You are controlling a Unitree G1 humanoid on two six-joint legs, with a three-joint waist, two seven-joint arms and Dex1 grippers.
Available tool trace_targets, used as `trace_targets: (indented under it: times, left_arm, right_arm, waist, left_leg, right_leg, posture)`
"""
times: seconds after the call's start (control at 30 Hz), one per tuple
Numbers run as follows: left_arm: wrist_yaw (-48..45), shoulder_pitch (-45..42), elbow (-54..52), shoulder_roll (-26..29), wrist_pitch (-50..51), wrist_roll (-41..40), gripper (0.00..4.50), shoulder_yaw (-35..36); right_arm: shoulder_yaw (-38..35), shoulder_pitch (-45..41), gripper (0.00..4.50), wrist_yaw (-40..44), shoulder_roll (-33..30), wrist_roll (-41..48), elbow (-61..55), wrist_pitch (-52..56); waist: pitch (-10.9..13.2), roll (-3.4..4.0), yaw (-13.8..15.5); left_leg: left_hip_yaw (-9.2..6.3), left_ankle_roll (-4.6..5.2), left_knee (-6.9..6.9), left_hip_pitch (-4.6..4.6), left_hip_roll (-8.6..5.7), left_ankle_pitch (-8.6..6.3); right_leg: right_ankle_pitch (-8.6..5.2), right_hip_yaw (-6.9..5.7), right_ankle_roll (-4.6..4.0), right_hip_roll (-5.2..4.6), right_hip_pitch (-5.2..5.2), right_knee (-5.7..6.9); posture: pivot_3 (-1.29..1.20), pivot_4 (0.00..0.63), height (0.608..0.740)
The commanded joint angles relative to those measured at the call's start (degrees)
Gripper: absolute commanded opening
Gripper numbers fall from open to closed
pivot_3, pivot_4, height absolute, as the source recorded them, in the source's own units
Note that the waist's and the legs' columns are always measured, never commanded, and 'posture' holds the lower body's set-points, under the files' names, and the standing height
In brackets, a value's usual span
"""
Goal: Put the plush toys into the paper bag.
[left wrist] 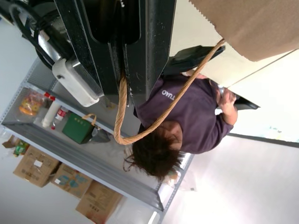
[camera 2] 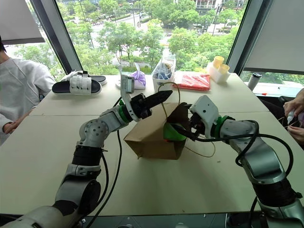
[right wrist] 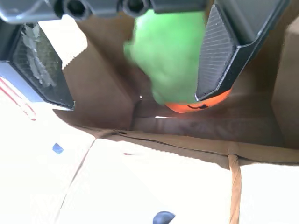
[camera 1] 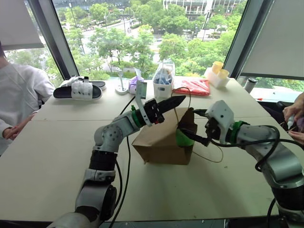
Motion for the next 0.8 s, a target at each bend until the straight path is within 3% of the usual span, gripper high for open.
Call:
trace_targets:
  times: [0.03,0.13,0.23,0.37,0.6,0.8]
  left_arm:
    - [-0.68,-1.95,-0.31,0.09,-1.3,-0.95,0.0,1.38]
    - [-0.76,-2.09,0.01,0.43,-1.3,-1.12,0.0,1.86]
    - [-0.77,-1.77,-0.48,0.97,-0.97,-1.51,0.0,2.41]
    - [-0.67,-1.7,-0.61,0.86,-0.89,-1.73,0.0,2.59]
    - [-0.77,-1.05,-0.91,0.02,-0.84,-1.28,0.0,1.94]
    - [-1.02,-0.46,-0.87,0.06,-1.25,-1.0,0.0,1.67]
  right_arm:
    - [-8.66,1.79,4.47,-1.95,1.15,7.14,-5.28,5.67]
    - [-14.69,4.08,4.47,-3.75,1.9,12.08,-6.96,10.11]
    - [-26.78,14.08,4.47,-6.11,4.67,17.09,-6.42,15.98]
    - [-33.93,24.43,4.47,-8.66,13.21,22.92,-5.43,15.44]
    - [-35.63,26.85,4.47,-16.73,24.37,30.81,-2.68,13.23]
    - [-31.2,28.1,4.47,-21.99,31.46,35.29,0.12,11.89]
  waist:
    - [0.0,0.0,0.03]
    - [0.0,0.0,0.07]
    - [-0.03,-0.06,0.74]
    - [-0.04,-0.03,1.23]
    - [-0.05,0.02,0.8]
    - [-0.05,0.05,0.84]
  left_leg:
    - [0.0,0.0,0.0,0.0,0.0,0.0]
    - [0.0,0.01,0.0,0.0,0.0,0.0]
    - [-0.01,0.03,-0.01,0.01,0.01,-0.01]
    - [0.02,0.06,-0.06,0.01,0.0,-0.04]
    - [0.18,0.06,-0.02,0.13,0.03,-0.03]
    - [0.1,0.06,-0.08,0.12,0.07,-0.03]
  right_leg:
    - [0.0,0.0,0.0,0.0,0.0,0.0]
    - [0.0,0.01,0.0,0.0,0.0,0.0]
    - [0.0,-0.01,0.0,0.01,0.02,0.0]
    - [0.0,0.02,-0.01,0.0,0.0,0.0]
    - [0.0,0.15,-0.01,0.03,0.03,0.07]
    - [0.0,0.13,-0.02,0.07,-0.03,0.15]
  posture:
    - [0.0,0.15,0.74]
    - [0.0,0.15,0.74]
    - [0.0,0.15,0.74]
    - [0.0,0.15,0.74]
    - [0.0,0.15,0.74]
    - [0.0,0.15,0.74]
